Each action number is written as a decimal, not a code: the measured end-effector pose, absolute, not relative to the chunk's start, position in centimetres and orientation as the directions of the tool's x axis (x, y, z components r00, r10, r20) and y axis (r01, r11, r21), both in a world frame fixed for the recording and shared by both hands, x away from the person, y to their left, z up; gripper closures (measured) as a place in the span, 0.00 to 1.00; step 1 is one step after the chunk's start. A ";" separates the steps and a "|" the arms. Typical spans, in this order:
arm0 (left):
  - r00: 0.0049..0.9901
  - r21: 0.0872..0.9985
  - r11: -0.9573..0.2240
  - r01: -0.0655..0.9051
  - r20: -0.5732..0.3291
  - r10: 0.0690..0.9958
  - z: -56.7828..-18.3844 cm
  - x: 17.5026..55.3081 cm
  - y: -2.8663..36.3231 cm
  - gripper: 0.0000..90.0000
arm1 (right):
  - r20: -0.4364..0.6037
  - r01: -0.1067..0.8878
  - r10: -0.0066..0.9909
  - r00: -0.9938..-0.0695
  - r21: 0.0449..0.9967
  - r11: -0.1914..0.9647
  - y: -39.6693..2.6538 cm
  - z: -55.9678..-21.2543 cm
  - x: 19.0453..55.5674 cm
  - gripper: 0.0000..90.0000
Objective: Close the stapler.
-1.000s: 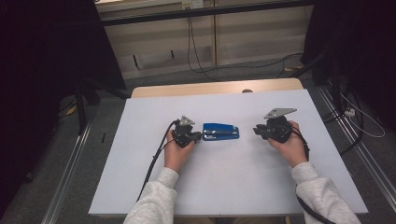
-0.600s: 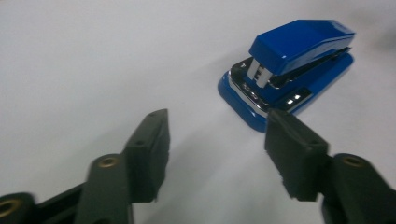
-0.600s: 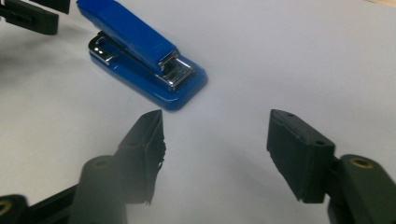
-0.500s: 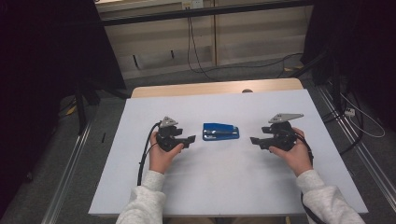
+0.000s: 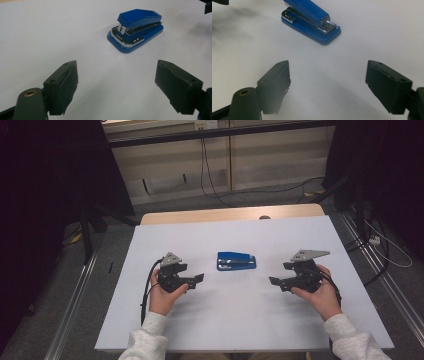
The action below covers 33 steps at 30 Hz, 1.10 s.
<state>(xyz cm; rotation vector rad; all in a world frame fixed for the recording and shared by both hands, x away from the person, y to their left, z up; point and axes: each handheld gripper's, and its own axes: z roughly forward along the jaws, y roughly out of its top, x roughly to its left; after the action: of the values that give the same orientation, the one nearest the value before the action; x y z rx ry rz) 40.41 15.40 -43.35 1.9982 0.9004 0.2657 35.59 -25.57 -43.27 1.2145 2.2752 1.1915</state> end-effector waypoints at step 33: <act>0.686 0.814 -0.302 0.497 -0.155 0.711 -43.0 36.3 20.6 0.14 | 0.124 0.557 0.767 -0.630 0.761 0.334 -25.4 -43.6 31.5 0.12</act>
<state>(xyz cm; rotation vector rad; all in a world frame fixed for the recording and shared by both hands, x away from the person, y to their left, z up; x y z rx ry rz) 36.27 20.63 -42.97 1.9701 0.9335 0.2910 31.48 -25.41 -43.57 1.1926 2.3434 1.1797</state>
